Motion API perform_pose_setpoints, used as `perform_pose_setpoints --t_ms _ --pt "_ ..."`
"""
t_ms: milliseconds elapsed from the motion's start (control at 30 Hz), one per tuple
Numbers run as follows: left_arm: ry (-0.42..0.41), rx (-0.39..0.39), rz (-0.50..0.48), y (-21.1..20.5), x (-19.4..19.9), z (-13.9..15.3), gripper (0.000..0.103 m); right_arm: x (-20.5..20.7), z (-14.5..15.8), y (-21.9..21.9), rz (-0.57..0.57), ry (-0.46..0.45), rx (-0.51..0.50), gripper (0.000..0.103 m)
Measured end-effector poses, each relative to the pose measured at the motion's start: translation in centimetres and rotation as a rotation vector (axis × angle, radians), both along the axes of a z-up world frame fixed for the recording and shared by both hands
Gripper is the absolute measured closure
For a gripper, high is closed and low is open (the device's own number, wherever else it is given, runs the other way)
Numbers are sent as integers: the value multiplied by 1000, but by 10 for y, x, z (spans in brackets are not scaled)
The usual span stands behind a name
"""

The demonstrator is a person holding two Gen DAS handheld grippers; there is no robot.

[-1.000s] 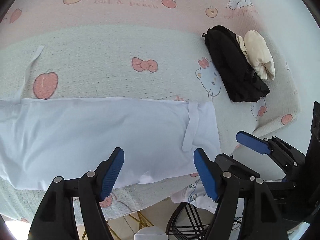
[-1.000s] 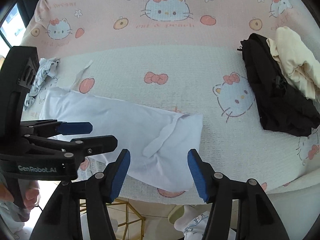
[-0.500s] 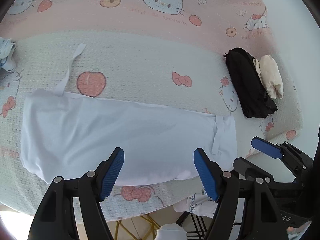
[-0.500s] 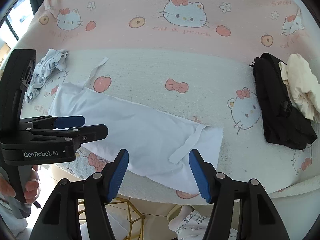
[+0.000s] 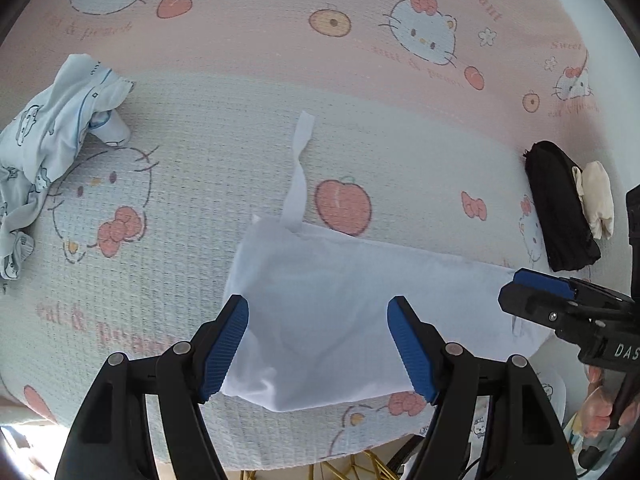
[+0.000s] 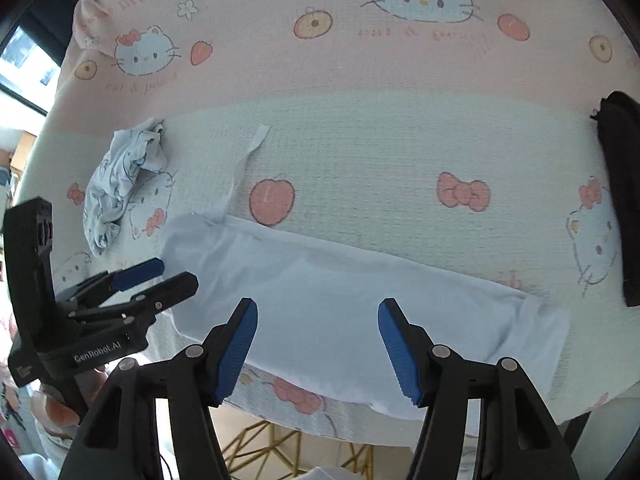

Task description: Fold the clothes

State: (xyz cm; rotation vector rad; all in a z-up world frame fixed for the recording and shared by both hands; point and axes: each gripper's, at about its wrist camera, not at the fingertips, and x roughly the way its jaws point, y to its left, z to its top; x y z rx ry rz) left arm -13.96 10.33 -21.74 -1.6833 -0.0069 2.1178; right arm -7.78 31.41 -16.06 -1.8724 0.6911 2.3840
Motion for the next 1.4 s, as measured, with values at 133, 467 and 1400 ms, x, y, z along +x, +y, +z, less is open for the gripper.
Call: perform_pose_setpoints --t_ms 133,467,1400 --pt "27 -25 -8 -5 -15 1 33 -25 -12 -4 -32 -1 -71 41" --pt "58 20 -20 0 -54 -5 33 -69 -15 -26 11 102 8 41" --pt "67 6 -66 37 -80 -55 51 -131 -104 -16 -121 107 -359 41"
